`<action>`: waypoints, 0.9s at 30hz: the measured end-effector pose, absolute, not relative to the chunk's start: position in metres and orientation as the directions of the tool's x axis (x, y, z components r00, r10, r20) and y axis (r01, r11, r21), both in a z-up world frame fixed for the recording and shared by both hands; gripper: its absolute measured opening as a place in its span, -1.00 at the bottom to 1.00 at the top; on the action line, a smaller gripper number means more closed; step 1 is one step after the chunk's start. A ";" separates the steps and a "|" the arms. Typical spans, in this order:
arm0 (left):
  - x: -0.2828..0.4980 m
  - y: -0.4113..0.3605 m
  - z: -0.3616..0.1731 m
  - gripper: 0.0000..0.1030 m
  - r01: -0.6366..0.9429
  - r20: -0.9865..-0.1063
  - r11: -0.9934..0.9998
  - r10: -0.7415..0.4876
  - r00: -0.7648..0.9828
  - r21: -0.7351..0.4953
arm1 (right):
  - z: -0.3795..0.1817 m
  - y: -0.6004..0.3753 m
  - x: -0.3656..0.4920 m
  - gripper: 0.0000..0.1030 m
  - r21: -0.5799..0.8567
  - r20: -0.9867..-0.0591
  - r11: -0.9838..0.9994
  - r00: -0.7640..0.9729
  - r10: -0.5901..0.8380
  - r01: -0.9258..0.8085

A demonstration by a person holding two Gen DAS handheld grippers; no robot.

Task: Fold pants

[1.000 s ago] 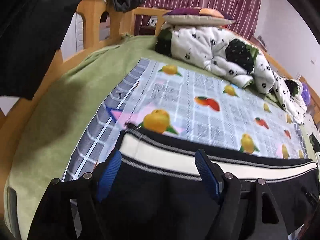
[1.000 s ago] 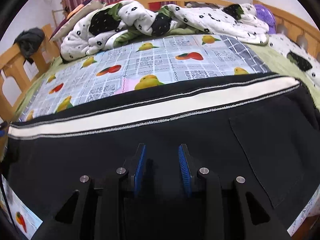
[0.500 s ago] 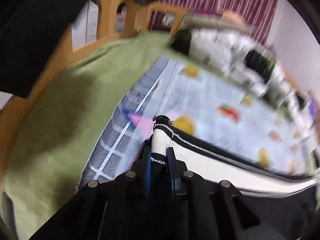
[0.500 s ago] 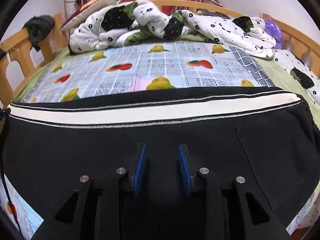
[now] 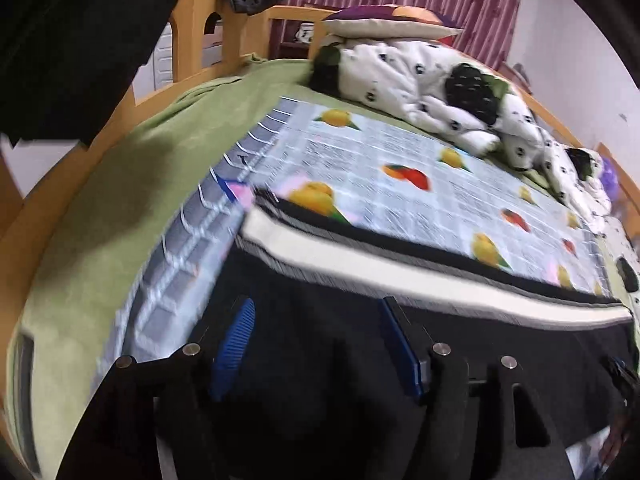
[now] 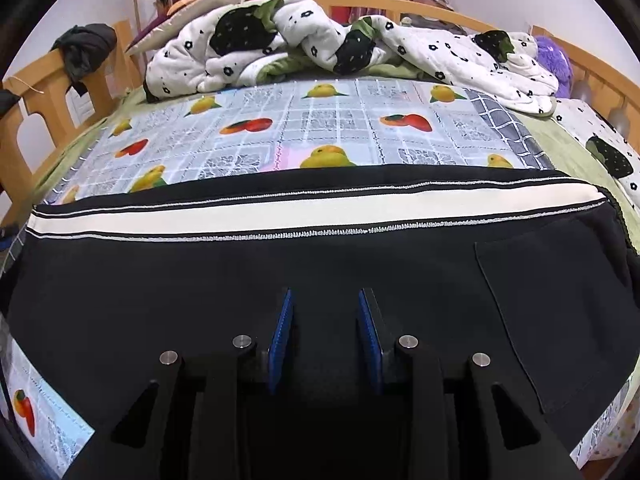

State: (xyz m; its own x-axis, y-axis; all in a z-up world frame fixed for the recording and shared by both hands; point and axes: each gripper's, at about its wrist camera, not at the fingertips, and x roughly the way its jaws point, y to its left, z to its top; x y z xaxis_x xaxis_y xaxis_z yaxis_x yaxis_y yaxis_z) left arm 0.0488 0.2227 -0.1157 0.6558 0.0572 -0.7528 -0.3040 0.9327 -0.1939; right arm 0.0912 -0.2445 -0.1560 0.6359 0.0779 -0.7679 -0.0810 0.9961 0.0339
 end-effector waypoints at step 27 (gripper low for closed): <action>-0.024 0.255 -0.186 -0.78 -0.480 -0.649 0.598 -0.091 0.755 -0.642 | -0.141 -0.259 0.071 -0.36 0.124 -0.729 0.986 0.663 0.169 -0.115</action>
State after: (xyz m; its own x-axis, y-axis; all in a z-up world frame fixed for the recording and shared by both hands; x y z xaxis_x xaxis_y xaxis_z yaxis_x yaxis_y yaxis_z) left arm -0.0238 0.2547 -0.1857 0.7552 -0.0910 -0.6492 -0.4798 0.5980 -0.6420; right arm 0.0710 -0.2589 -0.1412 0.6633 0.1692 -0.7290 -0.1147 0.9856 0.1244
